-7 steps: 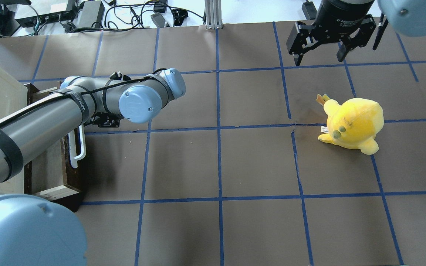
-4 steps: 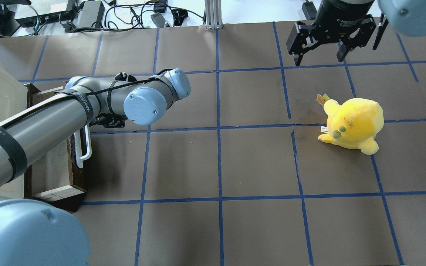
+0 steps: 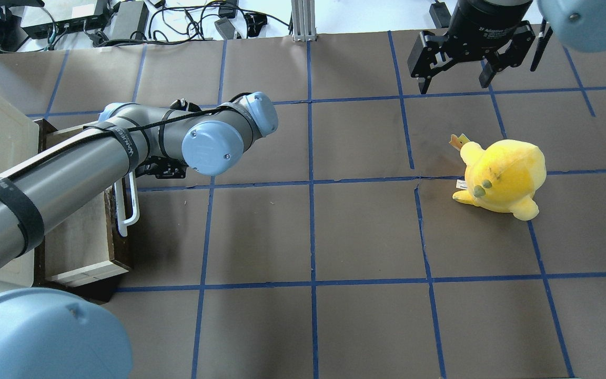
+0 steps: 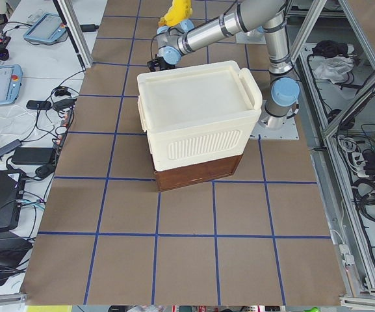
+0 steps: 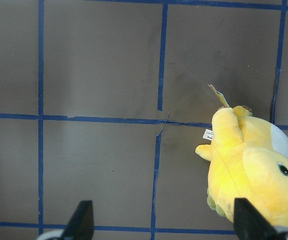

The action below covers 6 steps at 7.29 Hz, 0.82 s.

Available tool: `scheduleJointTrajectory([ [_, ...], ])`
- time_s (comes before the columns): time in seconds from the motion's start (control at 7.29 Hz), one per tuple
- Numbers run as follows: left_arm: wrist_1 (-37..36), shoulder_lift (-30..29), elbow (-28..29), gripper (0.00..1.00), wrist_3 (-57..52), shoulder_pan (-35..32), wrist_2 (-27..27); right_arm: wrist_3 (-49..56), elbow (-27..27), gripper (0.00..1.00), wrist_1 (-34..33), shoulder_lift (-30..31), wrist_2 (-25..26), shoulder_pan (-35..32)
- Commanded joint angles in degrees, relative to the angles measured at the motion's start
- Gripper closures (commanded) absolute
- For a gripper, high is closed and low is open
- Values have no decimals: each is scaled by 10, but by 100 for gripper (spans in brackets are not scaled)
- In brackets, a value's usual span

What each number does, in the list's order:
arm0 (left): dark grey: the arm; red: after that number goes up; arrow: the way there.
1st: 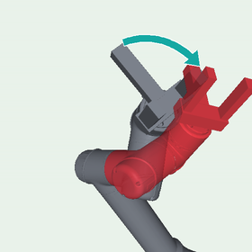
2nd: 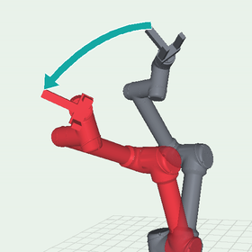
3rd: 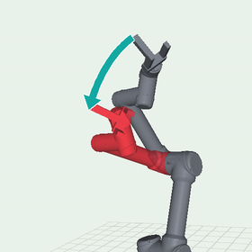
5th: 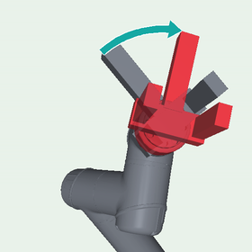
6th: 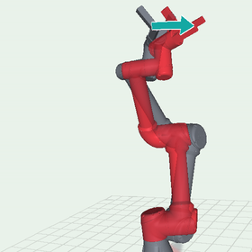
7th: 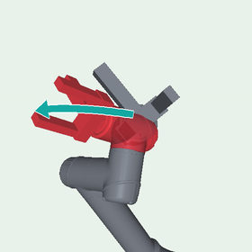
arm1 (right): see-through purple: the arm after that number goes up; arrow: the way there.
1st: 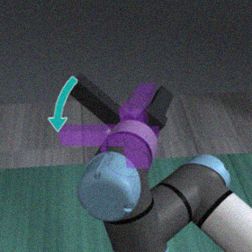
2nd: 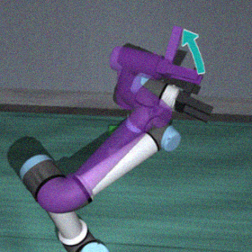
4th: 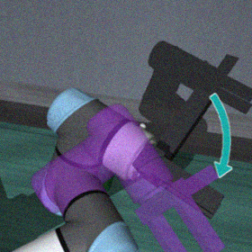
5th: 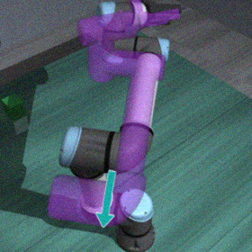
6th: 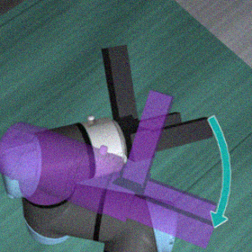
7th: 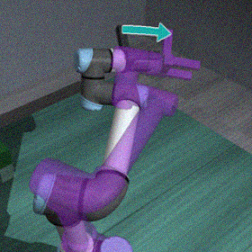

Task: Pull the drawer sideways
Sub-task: 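Pull the gripped handle outward, sliding the wooden drawer open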

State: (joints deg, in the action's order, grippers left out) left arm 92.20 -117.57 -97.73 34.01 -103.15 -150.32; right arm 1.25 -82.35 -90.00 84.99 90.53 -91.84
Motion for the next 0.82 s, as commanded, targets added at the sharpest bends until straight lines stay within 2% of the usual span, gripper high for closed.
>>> scheduleJointTrajectory([
  [0.0,0,-1,3,72,0,-10,1,0,0,0,0,0,0,0],
  [0.69,0,-1,14,72,-1,-16,17,1,0,0,0,0,0,0],
])
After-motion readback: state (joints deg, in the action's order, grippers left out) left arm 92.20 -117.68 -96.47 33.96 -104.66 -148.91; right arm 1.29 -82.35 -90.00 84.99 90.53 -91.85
